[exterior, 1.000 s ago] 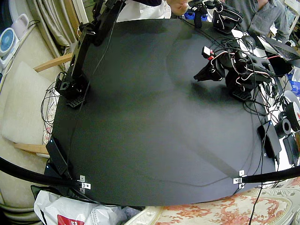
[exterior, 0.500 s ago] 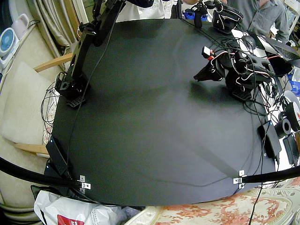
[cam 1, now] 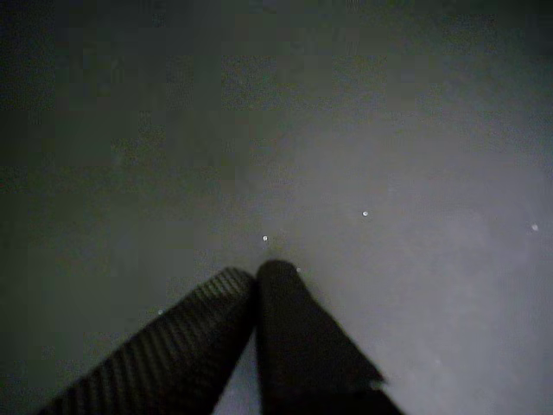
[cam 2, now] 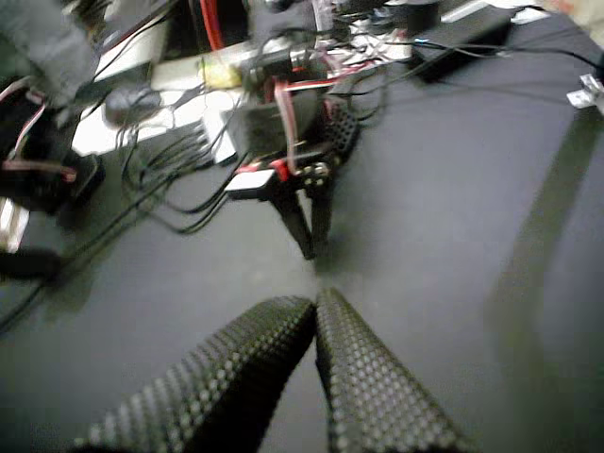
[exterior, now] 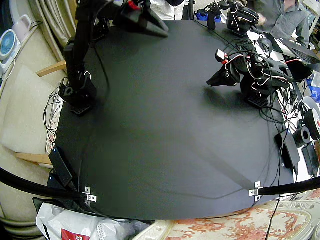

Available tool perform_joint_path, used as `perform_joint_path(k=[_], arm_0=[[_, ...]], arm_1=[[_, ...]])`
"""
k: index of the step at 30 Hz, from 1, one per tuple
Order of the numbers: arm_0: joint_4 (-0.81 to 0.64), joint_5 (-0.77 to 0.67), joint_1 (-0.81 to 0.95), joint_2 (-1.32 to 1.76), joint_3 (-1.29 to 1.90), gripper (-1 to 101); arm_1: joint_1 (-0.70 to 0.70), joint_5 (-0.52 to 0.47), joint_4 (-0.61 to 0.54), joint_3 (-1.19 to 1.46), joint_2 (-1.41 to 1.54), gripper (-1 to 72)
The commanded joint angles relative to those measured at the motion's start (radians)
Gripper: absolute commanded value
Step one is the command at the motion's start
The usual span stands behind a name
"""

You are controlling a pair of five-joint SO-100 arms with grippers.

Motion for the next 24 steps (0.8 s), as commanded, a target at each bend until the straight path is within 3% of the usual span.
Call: perform_joint_path(k=[1,4,13,19,21,24], arm_0=[[-0.012,0.012,0.023,0.018,0.014,0],[-0.012,0.012,0.023,0.018,0.014,0],[-0.012,0.012,0.023,0.018,0.014,0],[-0.012,0.012,0.023,0.018,0.014,0],[-0.012,0.012,0.023,0.018,0.014,0],[-0.012,0.012,0.023,0.018,0.014,0]], arm_1=[[0.031,0.060,0.308,-0.012,0.037,-0.3],[0.095,0.100,0.402,0.017,-0.025,-0.3],[0.127,0.060,0.402,0.321,0.048,-0.3],[0.187,0.043,0.397,0.588,0.472,-0.3],[0.219,0.049,0.347,0.756,0.630,-0.3],[0.268,0.095,0.152,1.181,0.989,-0.3]])
